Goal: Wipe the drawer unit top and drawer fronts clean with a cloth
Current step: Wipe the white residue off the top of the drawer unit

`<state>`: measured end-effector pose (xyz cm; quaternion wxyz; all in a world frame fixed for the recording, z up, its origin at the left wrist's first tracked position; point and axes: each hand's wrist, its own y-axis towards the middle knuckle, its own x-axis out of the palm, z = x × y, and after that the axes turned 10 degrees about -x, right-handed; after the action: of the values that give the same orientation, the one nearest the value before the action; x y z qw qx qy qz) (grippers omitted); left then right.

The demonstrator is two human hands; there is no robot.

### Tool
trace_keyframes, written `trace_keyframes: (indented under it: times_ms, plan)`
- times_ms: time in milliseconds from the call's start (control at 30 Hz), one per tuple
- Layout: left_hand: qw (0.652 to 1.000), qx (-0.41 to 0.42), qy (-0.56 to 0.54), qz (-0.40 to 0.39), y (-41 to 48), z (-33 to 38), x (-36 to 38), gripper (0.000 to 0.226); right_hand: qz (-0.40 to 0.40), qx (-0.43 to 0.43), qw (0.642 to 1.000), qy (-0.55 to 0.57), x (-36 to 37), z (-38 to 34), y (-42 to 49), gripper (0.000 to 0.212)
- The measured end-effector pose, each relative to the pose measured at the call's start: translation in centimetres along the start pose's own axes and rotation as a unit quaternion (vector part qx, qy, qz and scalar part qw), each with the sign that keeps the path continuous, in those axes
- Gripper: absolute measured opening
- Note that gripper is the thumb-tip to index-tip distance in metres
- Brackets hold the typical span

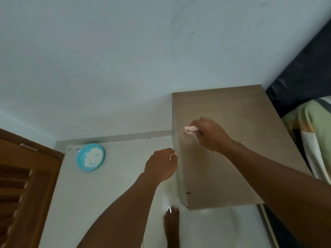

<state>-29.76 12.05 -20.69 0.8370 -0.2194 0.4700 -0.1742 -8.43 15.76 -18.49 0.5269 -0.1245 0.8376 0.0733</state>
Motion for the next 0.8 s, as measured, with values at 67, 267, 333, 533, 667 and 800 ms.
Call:
trace_keyframes:
  times_ms: [67,267,333,533,667,800]
  plan:
    - [1.0,-0.004,-0.003,-0.006,3.6,0.9,-1.4,0.029,0.003,0.0,1.0,-0.009,-0.5,1.7,4.8,0.026]
    - [1.0,0.002,-0.001,0.005,14.4,2.2,-3.9,0.026,0.043,0.033,0.998,-0.038,0.3,7.3,17.5,0.028]
    - [1.0,0.014,-0.003,0.009,16.9,2.1,-3.9,0.025,0.036,0.049,0.998,-0.028,1.7,8.7,19.7,0.028]
    - [1.0,0.014,-0.014,0.001,19.4,0.6,-2.6,0.026,0.032,0.058,0.997,-0.045,7.4,9.3,19.2,0.05]
    - [1.0,-0.003,-0.017,-0.009,18.3,-0.2,-2.0,0.028,0.005,0.026,0.999,-0.036,8.1,8.1,17.0,0.054]
    - [1.0,-0.006,-0.027,-0.014,15.7,-0.8,-1.1,0.029,-0.02,0.008,1.0,-0.019,8.9,6.2,12.9,0.052]
